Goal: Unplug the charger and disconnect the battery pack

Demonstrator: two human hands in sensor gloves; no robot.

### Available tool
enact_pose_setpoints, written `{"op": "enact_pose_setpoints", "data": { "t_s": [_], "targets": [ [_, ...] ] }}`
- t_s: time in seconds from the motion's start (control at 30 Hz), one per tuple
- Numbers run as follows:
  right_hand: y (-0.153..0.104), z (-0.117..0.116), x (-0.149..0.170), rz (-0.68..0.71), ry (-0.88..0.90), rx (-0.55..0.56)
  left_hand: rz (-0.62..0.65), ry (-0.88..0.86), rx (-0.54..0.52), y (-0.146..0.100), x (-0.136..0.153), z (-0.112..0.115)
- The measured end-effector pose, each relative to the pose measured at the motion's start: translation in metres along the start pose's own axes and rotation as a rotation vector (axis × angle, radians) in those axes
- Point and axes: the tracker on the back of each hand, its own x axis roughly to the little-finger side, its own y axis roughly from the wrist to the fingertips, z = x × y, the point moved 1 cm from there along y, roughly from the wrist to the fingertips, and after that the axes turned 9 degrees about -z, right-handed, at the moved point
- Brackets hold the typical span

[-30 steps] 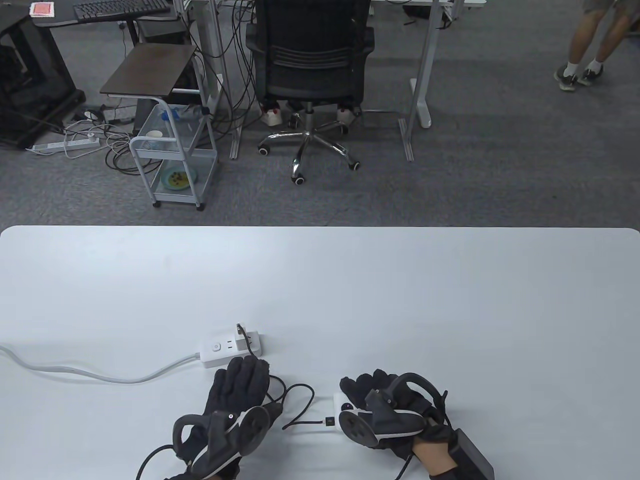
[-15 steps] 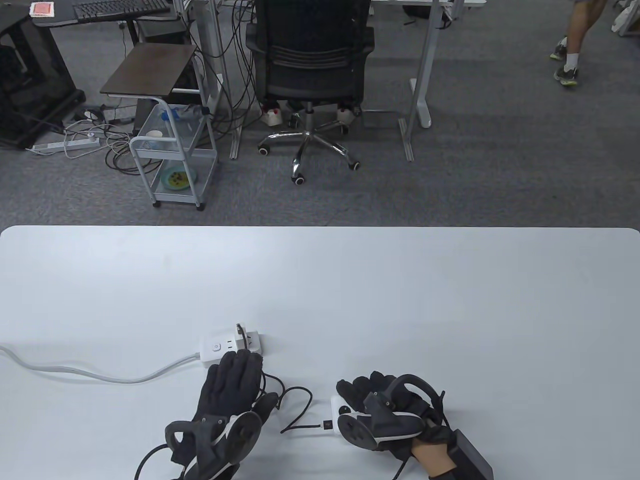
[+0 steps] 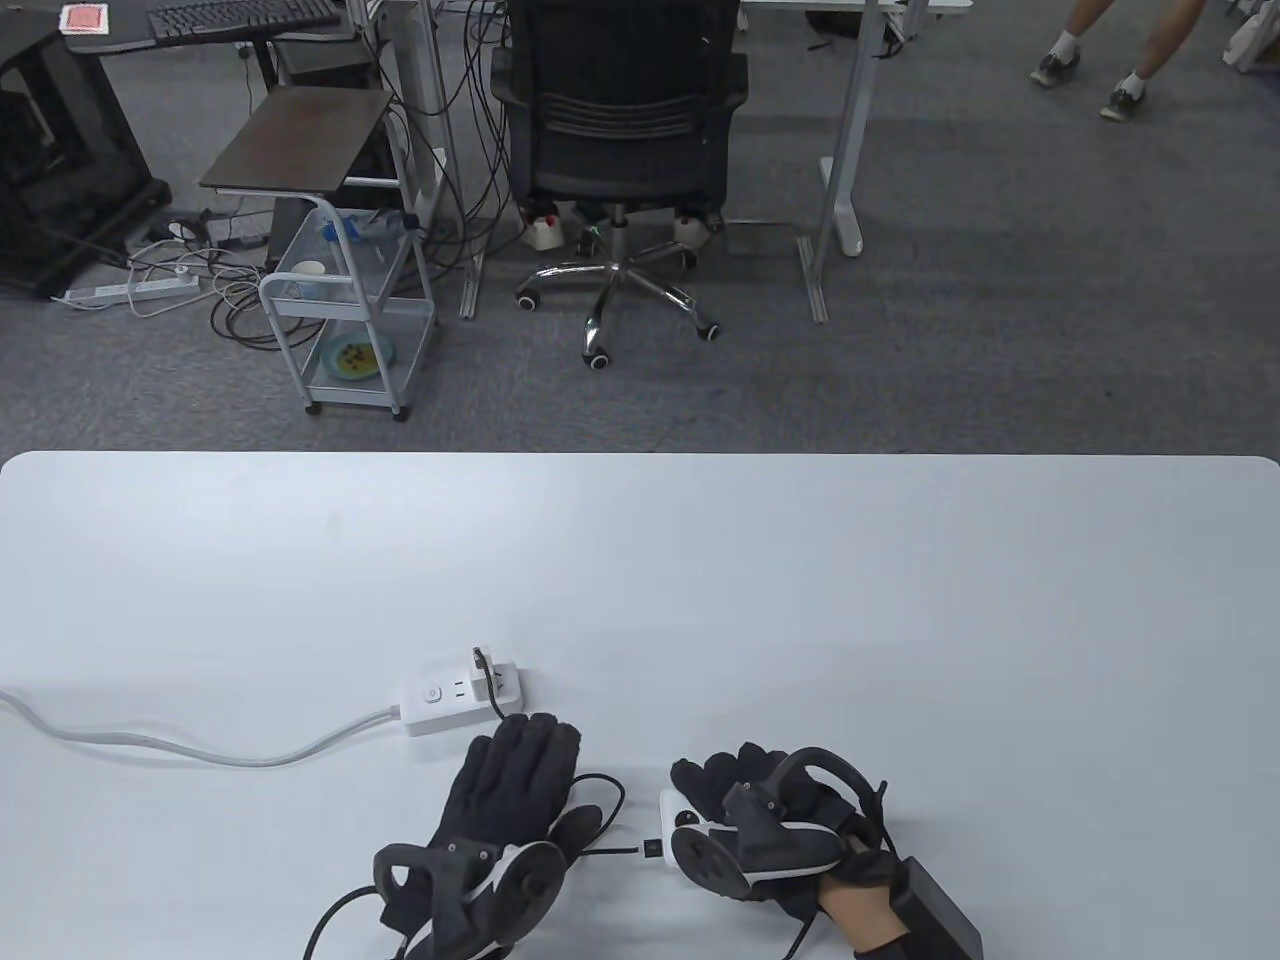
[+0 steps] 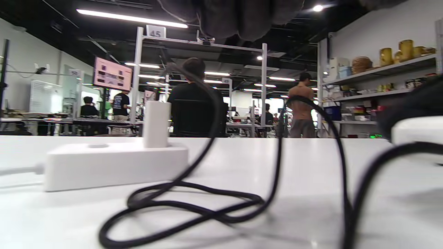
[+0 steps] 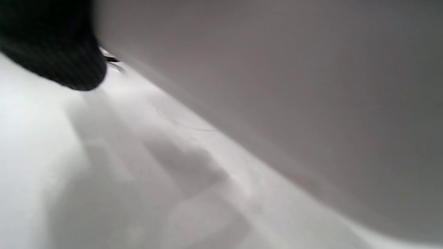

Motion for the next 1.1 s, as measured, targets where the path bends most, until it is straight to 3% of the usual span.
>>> {"op": "enact_pose_setpoints", "data": {
  "t_s": [0.3, 0.7, 1.1],
  "targets": [
    [0.0, 0.002, -0.001, 0.004, 0.02, 0.02, 0.126, 0.018, 0.096, -0.007, -0.035, 0.013],
    [-0.002, 0.003, 0.0, 0.003, 0.031, 0.04, 0.161, 0.085, 0.174, -0.008, -0.04, 0.028],
    [-0.005, 0.005, -0.002, 0.003, 0.009, 0.065, 0.178, 0.13, 0.157, -0.01, -0.045, 0.029]
  ]
}}
